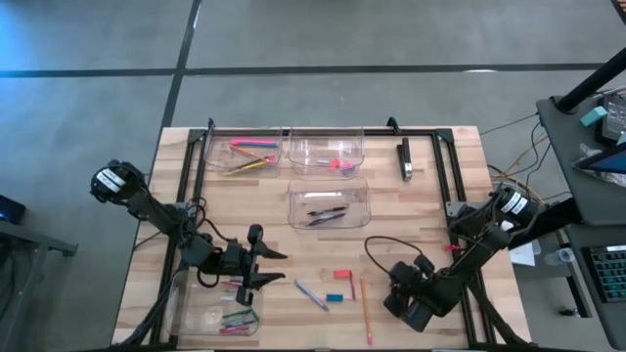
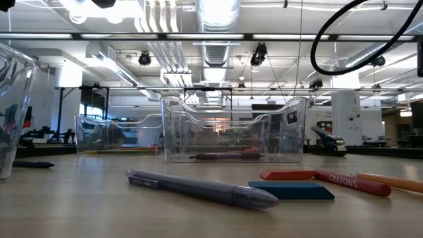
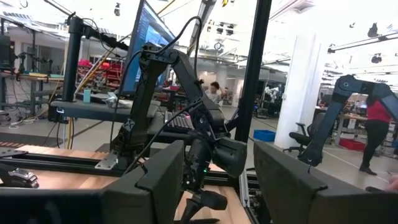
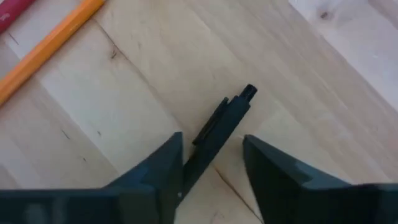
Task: Sort crayons/erasers/pens/pencils in bins
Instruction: Put the black pen into the middle transparent bin
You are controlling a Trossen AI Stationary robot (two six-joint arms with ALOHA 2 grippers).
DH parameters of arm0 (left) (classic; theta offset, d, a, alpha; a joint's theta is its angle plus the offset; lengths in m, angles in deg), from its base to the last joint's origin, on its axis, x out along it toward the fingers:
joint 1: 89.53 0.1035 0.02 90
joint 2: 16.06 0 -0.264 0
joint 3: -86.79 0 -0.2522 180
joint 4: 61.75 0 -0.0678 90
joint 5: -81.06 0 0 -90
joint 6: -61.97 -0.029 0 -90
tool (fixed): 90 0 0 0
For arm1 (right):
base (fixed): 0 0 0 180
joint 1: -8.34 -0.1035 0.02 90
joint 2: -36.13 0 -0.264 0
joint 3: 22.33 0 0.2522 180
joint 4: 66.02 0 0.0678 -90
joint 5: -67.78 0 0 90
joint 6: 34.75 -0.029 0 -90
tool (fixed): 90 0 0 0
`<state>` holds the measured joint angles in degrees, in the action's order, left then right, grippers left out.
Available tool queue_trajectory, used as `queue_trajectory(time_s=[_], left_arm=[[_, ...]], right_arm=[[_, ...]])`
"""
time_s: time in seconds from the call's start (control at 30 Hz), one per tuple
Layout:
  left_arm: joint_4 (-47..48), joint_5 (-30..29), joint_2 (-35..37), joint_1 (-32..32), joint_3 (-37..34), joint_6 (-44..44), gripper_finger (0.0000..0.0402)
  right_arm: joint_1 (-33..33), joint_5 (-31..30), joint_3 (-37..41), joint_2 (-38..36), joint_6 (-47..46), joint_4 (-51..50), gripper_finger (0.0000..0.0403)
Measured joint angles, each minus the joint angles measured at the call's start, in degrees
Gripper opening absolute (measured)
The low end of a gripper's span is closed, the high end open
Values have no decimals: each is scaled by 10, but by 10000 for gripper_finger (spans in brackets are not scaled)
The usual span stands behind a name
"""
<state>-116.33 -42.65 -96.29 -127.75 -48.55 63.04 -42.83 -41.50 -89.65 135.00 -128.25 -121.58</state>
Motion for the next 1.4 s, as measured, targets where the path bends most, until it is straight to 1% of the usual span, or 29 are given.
queue_trajectory(time_s=[0.13, 0.23, 0.3, 0.4, 0.47, 0.6, 0.7, 0.83, 0.9, 0.97, 1.07, 1.17, 1.3, 1.4], left_arm=[[0, 0, 0, 0, 0, 1, 180], [0, 0, 0, 0, 0, 1, 180], [0, 0, 0, 0, 0, 1, 180], [0, 0, 0, 0, 0, 0, 180], [0, 0, 0, 0, 0, 0, 180], [0, 0, 0, 2, 0, 0, 180], [0, 0, 0, 4, 0, 0, 180], [4, 0, 0, 3, 0, 1, 180], [4, 0, 0, 3, 0, 1, 180], [4, 0, 0, 3, 0, 1, 180], [4, 0, 0, 3, 0, 1, 180], [4, 0, 0, 3, 0, 1, 180], [4, 0, 0, 3, 0, 1, 180], [4, 0, 0, 3, 0, 1, 180]], right_arm=[[0, 4, 1, -13, 6, -4, 112], [3, 7, 3, -40, 14, -10, 72], [3, 6, 7, -63, 17, -31, 47], [5, -23, 4, -104, 23, -26, 18], [6, -48, 4, -129, 25, -37, 10], [10, -115, 1, -172, 46, -33, 8], [20, -142, -4, -198, 78, -30, 8], [31, -147, -2, -210, 124, -39, 8], [38, -141, 1, -210, 114, -59, 10], [48, -121, 4, -207, 99, -78, 20], [53, -91, 15, -202, 95, -91, 48], [55, -61, 32, -200, 86, -87, 87], [55, -47, 68, -202, 48, -85, 140], [55, -46, 92, -204, 23, -81, 168]])
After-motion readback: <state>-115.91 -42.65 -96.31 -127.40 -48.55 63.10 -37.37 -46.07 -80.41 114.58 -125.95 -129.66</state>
